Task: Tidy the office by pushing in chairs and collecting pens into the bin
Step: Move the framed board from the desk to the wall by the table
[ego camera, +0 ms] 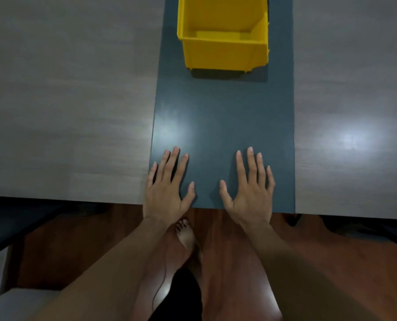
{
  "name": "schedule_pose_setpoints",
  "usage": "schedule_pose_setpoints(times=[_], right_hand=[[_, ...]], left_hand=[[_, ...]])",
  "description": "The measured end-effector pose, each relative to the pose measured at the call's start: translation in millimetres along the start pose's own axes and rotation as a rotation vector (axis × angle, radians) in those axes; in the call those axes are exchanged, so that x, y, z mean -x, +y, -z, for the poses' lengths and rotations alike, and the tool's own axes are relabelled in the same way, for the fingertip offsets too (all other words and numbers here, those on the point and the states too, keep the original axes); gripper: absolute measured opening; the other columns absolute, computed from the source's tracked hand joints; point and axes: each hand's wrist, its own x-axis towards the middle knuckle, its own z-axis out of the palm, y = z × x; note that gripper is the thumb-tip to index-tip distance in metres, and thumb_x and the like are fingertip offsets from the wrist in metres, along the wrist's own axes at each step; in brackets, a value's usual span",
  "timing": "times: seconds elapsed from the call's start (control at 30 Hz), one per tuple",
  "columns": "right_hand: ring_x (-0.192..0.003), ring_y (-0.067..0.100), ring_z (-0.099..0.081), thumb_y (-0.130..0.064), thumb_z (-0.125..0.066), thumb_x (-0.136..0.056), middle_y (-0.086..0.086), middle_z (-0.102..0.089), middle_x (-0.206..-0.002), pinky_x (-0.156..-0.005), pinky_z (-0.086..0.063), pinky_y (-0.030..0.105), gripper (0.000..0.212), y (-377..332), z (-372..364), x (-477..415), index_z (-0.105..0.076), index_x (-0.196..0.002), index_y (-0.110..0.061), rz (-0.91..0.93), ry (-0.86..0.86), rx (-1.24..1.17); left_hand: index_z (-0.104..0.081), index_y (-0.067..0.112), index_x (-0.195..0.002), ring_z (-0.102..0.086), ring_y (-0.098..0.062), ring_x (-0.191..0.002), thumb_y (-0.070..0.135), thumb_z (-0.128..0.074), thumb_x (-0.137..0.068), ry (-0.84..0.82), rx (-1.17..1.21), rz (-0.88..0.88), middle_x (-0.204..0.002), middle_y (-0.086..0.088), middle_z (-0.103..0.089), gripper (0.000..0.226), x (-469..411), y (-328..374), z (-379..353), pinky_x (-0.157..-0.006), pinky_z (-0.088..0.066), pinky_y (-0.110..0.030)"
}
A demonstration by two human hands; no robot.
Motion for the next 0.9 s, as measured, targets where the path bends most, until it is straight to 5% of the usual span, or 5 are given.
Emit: schedule_pose_setpoints(times=[0.9], right_hand=[[-0.167, 0.021, -0.005, -0.065, -0.044, -0.1, 0.0, -0.008, -0.18, -0.131, -0.017, 0.054, 0.085, 2.6, -9.4, -34.3, -0.019, -0.171, -0.026, -0.001, 0.115, 0.004]], left_hand=[[-0.027, 0.028, -0.169, -0.015, -0.019, -0.167, 0.047, -0.055, -0.098, 0.165, -0.023, -0.006, -0.179, 0.002, -0.017, 0.079, -35.2, -1.0, -4.7, -0.128, -0.027, -0.051]])
